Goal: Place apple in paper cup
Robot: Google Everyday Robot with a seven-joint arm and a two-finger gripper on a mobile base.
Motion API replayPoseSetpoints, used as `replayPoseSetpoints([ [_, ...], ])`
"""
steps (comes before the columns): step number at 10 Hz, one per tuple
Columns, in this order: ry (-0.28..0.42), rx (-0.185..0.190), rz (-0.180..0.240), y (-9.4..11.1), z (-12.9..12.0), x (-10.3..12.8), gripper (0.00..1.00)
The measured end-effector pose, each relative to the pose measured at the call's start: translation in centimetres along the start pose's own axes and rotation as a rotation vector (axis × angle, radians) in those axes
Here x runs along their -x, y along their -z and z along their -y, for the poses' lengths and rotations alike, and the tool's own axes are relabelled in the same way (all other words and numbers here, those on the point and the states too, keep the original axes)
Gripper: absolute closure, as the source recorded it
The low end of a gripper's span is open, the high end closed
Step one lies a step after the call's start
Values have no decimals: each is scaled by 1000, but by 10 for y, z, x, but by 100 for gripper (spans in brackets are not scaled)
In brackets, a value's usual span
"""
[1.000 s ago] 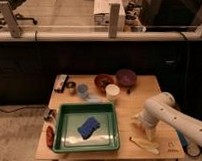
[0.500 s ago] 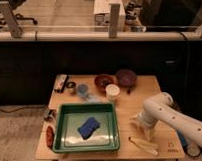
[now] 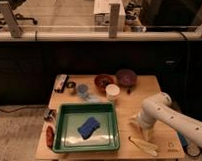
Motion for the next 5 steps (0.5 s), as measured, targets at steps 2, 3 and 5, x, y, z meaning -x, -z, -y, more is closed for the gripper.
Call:
replayPoseSetpoints([
  [2,-21,-15,-11,7,-4,-14,20],
  [3,-33,-22,-16,10,-6,-24,20],
  [5,-50,-31,-20,13,-8,-36,20],
])
